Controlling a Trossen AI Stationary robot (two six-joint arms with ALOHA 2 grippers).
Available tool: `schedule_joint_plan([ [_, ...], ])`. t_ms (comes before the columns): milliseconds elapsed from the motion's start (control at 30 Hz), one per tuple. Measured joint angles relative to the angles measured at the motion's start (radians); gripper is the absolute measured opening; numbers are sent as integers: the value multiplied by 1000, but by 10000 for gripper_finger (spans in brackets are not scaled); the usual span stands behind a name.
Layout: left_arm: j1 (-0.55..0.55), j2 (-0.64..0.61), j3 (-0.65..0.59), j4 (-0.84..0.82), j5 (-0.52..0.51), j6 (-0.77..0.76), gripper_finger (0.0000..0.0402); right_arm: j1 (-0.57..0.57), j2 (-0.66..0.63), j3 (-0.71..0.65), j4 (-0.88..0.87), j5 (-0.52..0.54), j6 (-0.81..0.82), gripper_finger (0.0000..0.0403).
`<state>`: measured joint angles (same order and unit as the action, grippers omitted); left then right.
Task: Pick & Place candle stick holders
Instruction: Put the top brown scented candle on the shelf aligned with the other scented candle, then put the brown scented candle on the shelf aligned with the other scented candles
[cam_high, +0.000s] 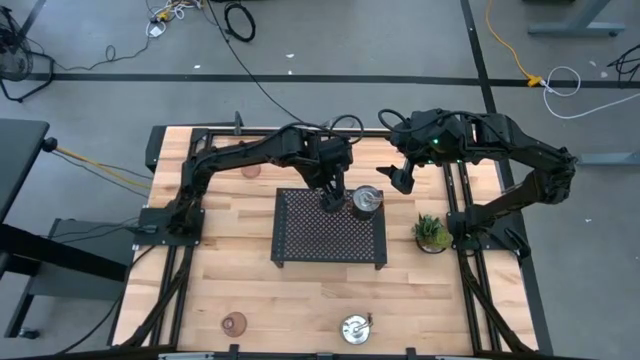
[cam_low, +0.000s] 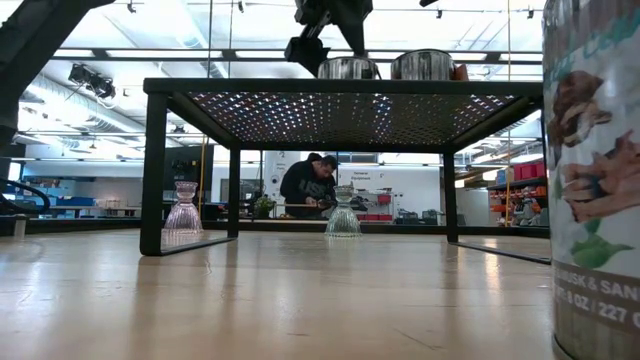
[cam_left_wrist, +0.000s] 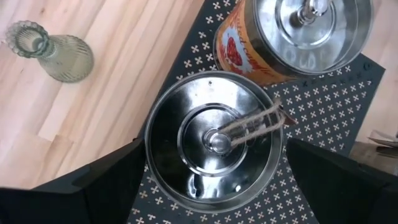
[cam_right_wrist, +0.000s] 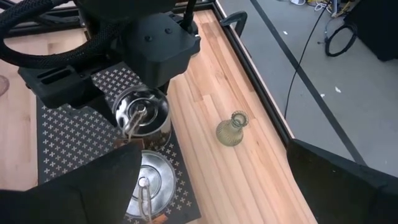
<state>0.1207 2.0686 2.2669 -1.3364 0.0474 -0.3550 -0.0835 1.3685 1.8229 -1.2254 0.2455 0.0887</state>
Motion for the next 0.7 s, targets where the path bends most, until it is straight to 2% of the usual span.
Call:
schedule_joint_plan([
  [700,6,-16,2,-8,27,0,390,0,0,0,5,0,6,400],
])
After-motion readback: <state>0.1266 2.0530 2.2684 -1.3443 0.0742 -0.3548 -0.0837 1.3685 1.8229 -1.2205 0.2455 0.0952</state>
